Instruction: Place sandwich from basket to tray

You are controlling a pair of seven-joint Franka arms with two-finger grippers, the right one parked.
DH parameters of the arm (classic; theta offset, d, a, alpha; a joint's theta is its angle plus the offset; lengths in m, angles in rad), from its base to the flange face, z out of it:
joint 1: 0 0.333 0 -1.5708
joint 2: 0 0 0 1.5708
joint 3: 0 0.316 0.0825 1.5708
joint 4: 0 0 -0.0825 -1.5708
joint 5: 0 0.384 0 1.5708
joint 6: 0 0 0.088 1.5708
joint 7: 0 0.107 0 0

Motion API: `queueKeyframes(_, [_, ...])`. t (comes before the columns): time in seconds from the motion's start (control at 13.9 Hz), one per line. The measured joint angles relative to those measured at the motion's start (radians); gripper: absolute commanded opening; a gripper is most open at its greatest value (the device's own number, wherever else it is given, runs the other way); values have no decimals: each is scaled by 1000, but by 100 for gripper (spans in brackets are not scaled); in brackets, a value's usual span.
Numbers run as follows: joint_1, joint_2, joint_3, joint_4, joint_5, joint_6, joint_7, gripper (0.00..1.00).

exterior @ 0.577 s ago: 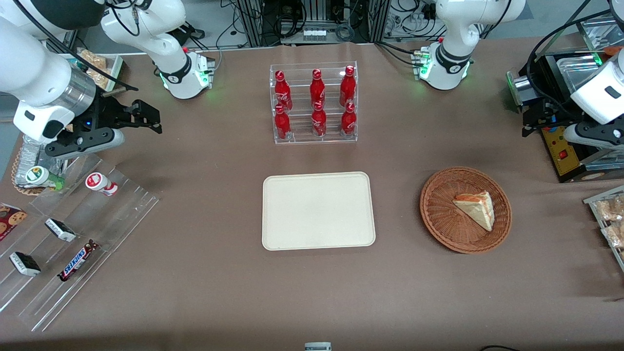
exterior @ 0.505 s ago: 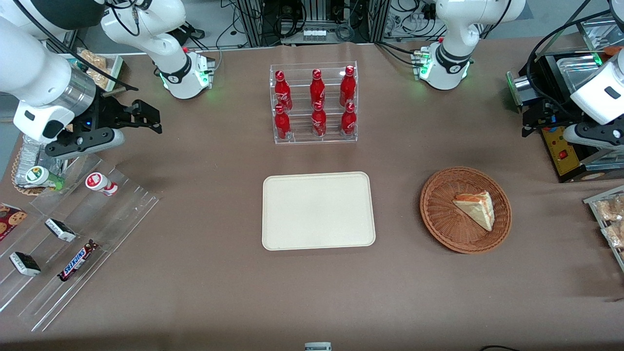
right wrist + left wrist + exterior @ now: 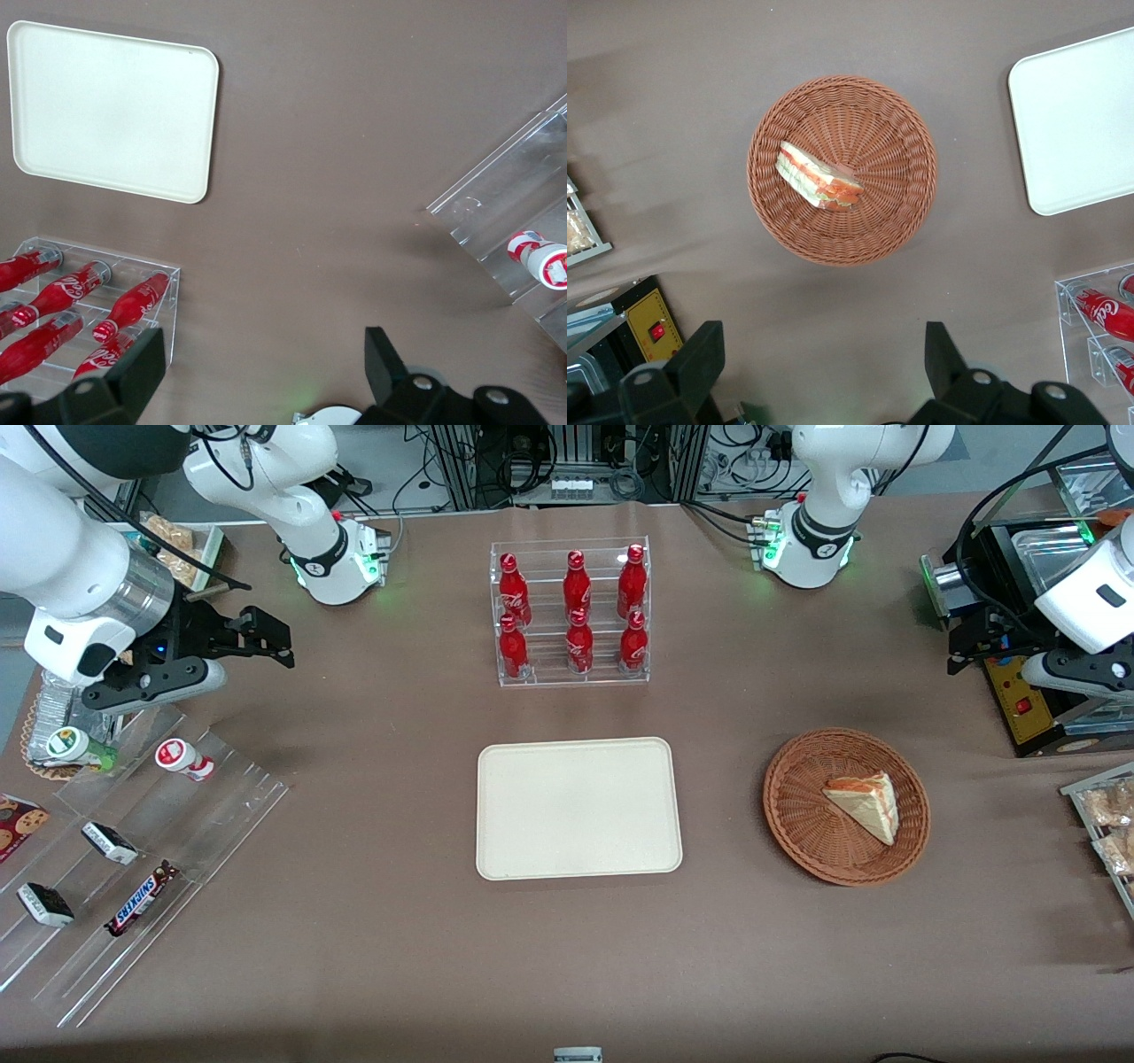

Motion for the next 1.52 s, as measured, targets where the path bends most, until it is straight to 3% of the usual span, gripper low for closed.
queueKeyframes(0.58, [0, 85, 0, -87, 11, 86, -16, 100])
queueKeyframes(1.08, [2, 230, 5, -441, 23, 669, -32, 100])
queueKeyframes(1.3, [7, 235, 19, -536, 22, 817, -241, 100])
queueKeyframes(1.52, [8, 240, 19, -543, 23, 846, -622, 100])
